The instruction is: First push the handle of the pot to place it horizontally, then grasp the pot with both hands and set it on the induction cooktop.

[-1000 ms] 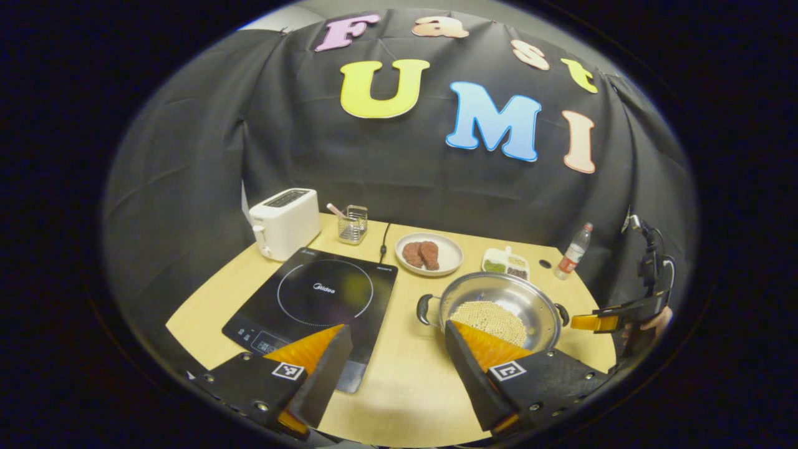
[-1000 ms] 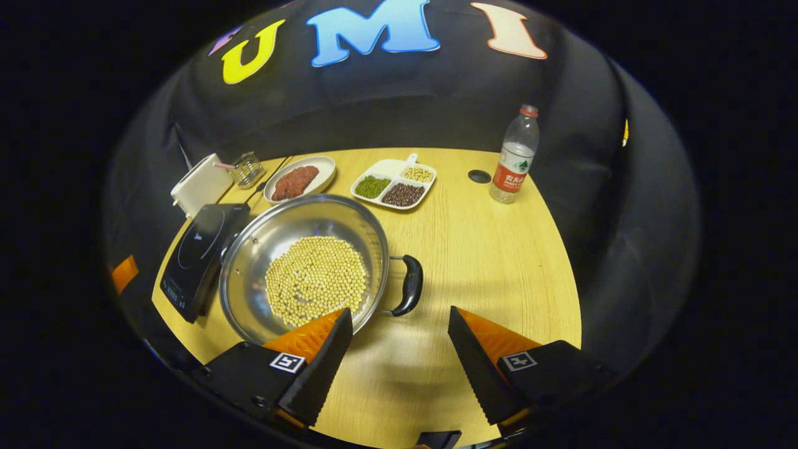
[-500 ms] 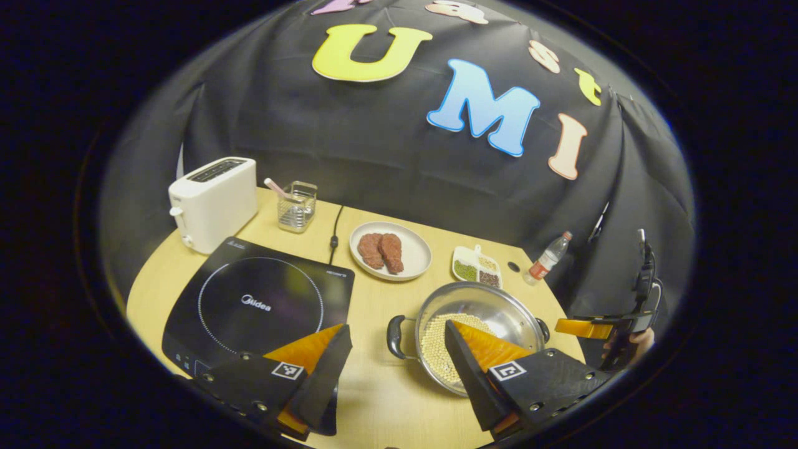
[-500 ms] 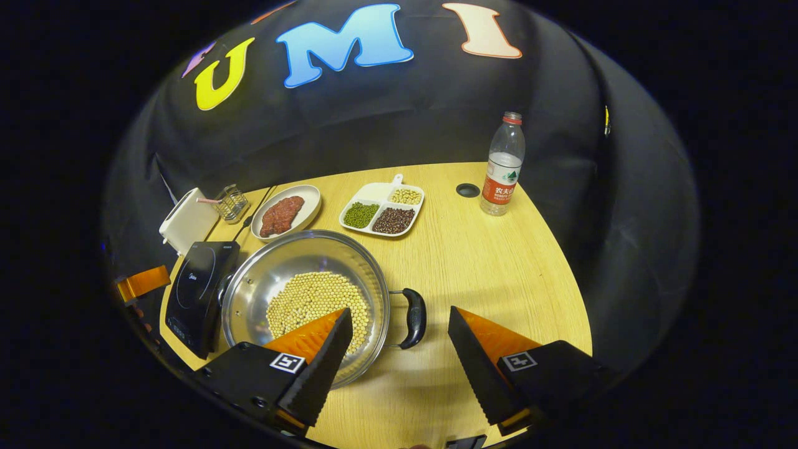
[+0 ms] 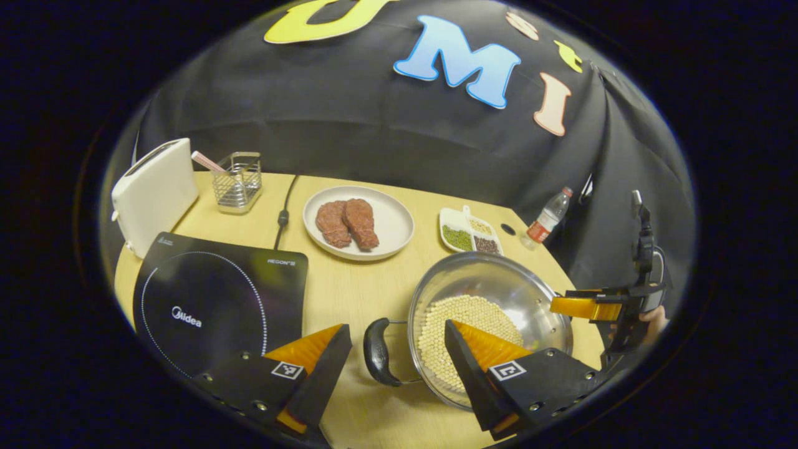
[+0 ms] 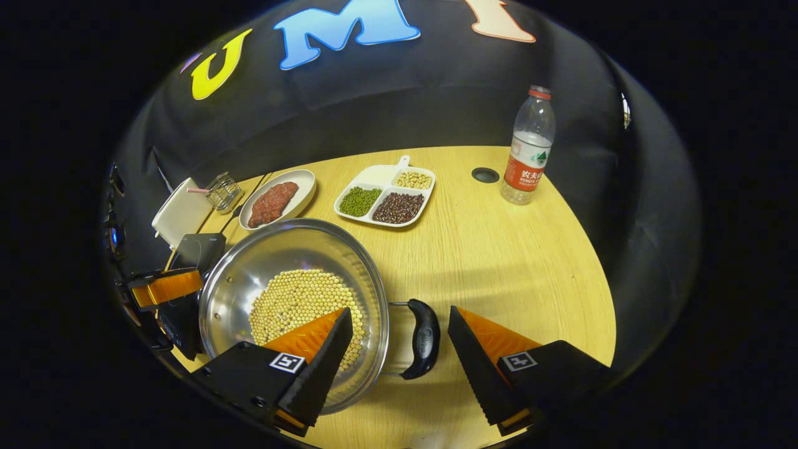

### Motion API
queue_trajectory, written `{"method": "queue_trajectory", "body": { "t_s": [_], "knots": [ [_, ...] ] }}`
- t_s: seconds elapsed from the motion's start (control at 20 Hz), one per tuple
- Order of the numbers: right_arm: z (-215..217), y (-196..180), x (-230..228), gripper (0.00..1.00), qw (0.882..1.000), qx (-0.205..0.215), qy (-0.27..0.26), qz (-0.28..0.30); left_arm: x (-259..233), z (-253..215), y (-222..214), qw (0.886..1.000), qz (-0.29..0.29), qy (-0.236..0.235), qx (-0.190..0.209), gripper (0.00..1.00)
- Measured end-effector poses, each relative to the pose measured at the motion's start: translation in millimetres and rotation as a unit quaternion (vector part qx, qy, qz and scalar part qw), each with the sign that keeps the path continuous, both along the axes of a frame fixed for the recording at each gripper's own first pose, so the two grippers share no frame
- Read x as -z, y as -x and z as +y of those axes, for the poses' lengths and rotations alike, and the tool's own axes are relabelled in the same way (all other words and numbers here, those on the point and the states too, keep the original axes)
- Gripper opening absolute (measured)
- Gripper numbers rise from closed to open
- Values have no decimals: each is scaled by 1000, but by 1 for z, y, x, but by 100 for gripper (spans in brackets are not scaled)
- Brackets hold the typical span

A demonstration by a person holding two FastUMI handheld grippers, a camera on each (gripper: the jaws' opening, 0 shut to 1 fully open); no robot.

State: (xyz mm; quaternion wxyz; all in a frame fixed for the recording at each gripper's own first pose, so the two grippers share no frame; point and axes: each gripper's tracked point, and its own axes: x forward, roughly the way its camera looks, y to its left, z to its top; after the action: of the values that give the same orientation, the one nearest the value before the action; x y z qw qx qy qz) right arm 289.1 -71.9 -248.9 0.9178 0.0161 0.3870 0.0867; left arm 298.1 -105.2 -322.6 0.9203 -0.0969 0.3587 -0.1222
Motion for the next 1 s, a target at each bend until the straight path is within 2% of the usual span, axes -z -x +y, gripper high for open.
{"method": "queue_trajectory", "body": {
  "t_s": [0.1,0.15,0.2,0.3,0.35,0.4,0.45,0.5,0.6,0.75,0.8,0.85,0.9,1.0],
  "knots": [
    [3,-5,10,99,1000,6,-8,7,13,-6,-5,1000,8,-2,11,92],
    [3,-5,17,94,1000,9,-11,14,20,-7,-7,1000,13,-3,13,92],
    [2,-5,22,99,1000,13,-12,21,26,-9,-10,1000,18,-2,14,92],
    [4,-6,26,99,999,15,-21,28,37,-10,-13,999,29,7,13,89],
    [5,-6,30,92,999,15,-22,31,41,-12,-13,999,34,18,15,92],
    [6,-6,34,98,999,13,-23,32,44,-15,-13,999,37,30,17,92],
    [8,-7,36,98,999,11,-25,32,46,-16,-14,998,40,38,15,92],
    [10,-7,37,93,999,9,-26,32,50,-13,-16,998,42,39,7,83],
    [8,-8,40,76,999,5,-20,32,57,-12,-17,998,51,47,2,63],
    [2,-9,44,69,1000,5,-6,29,62,-13,-12,996,65,53,-8,62],
    [4,-9,47,67,1000,4,-8,29,61,-12,-14,996,65,54,-9,53],
    [5,-9,50,69,999,-2,-7,35,63,-12,-14,996,66,54,-9,53],
    [6,-6,52,66,999,-4,-10,39,63,-12,-13,996,66,57,-12,59],
    [6,-8,53,69,999,-4,-21,37,64,-14,-11,996,71,61,-13,56]
  ]
}}
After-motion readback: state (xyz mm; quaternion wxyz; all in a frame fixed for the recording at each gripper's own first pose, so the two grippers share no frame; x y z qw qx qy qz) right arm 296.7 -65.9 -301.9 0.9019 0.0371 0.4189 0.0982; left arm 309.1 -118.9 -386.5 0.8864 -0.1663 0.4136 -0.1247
